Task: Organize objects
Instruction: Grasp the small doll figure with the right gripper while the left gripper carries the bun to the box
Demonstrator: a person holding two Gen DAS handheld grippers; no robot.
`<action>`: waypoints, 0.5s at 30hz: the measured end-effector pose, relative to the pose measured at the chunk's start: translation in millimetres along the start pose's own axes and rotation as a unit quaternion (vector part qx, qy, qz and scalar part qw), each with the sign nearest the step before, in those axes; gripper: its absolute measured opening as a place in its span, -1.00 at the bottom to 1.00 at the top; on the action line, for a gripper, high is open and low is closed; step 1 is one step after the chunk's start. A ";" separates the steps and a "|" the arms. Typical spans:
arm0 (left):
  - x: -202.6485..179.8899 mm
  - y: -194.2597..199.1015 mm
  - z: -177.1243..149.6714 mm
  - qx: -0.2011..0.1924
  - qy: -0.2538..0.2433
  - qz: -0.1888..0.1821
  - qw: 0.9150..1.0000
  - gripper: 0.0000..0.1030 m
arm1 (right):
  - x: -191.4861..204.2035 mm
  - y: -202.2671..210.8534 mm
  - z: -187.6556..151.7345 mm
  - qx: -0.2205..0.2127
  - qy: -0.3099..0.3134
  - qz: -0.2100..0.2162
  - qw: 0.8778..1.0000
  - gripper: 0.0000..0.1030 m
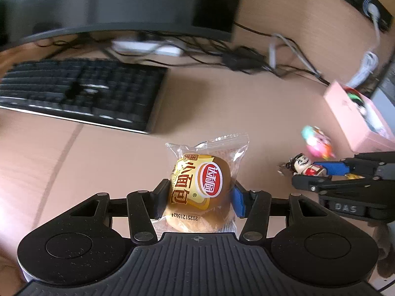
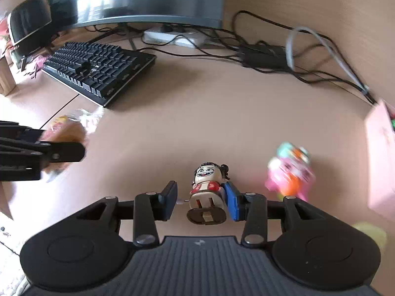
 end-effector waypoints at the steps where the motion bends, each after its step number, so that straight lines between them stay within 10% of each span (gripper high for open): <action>1: -8.7 -3.1 -2.9 0.006 -0.009 -0.012 1.000 0.08 | -4.5 5.7 -3.8 0.000 -0.006 -0.005 1.000 -0.20; 15: -176.7 -19.5 9.3 0.026 -0.120 -0.135 0.983 0.08 | -145.9 113.9 -87.2 -0.034 -0.157 -0.092 0.983 -0.20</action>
Point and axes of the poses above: each gripper's, at about its wrist camera, not at the fingertips, and y roughly against the way its jaws point, x to its left, z to its top, the point moved 8 cm from there along -y, roughly the way its jaws point, and after that the axes turned 6 degrees about x, right-handed, at the moved point
